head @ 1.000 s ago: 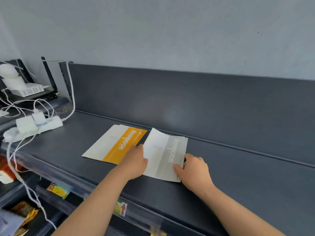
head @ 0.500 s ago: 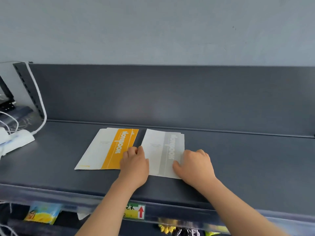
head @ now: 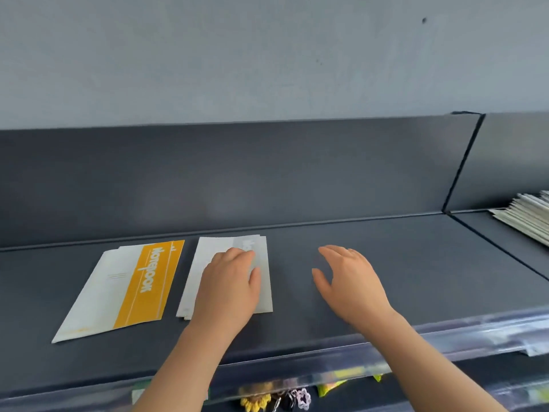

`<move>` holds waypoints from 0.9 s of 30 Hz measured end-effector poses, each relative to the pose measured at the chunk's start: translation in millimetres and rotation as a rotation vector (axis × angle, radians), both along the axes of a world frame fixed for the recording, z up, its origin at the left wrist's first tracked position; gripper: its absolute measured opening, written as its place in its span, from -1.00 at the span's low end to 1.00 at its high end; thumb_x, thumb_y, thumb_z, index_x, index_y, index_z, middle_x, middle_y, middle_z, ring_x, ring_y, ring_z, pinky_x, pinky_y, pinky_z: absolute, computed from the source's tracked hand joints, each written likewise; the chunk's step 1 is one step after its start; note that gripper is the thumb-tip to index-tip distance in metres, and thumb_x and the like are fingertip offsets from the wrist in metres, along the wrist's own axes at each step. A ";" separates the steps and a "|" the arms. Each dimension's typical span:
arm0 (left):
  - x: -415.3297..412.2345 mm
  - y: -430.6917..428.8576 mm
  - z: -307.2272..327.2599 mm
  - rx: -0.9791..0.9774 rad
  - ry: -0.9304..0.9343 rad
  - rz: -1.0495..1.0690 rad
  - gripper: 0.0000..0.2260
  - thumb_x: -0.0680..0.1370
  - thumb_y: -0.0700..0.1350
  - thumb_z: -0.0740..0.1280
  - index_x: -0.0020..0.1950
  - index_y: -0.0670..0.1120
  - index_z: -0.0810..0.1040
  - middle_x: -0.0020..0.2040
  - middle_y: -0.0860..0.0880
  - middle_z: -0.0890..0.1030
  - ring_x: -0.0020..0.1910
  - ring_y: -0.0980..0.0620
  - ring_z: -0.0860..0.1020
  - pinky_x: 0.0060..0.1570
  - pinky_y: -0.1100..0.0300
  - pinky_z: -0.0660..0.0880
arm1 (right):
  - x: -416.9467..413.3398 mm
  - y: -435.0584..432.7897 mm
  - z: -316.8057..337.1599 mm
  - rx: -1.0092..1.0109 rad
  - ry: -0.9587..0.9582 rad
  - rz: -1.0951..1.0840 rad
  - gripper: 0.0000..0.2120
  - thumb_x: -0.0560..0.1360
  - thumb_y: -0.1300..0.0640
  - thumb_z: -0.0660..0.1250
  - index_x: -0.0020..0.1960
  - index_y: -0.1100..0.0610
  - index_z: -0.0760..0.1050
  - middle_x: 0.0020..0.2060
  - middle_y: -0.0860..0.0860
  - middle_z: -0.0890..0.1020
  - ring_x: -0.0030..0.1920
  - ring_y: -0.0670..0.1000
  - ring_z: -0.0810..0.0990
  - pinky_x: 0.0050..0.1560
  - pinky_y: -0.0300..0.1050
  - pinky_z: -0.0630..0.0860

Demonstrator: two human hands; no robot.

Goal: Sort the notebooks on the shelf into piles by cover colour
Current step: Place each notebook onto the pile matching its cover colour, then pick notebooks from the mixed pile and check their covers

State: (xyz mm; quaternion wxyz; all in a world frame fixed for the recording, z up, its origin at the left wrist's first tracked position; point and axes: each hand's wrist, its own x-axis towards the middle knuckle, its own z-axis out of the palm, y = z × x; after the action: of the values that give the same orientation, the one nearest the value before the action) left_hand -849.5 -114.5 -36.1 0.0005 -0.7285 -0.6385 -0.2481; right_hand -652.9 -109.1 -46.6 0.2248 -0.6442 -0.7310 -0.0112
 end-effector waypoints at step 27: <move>439.9 -38.7 10.6 -0.007 -0.147 -0.452 -0.64 0.62 0.03 0.15 0.40 0.01 0.41 0.28 0.10 0.49 0.24 0.08 0.43 0.22 0.16 0.39 | 431.5 -124.3 17.8 0.022 0.007 -0.367 -0.59 0.57 -0.02 0.18 0.38 0.08 0.37 0.31 -0.07 0.49 0.33 -0.08 0.40 0.45 -0.17 0.10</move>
State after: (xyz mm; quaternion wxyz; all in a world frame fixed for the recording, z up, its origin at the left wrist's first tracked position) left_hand -409.6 -153.2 -25.5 -0.1042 -0.8328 -0.4585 -0.2920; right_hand -221.4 -233.4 -28.8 0.2287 -0.7643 -0.6002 -0.0576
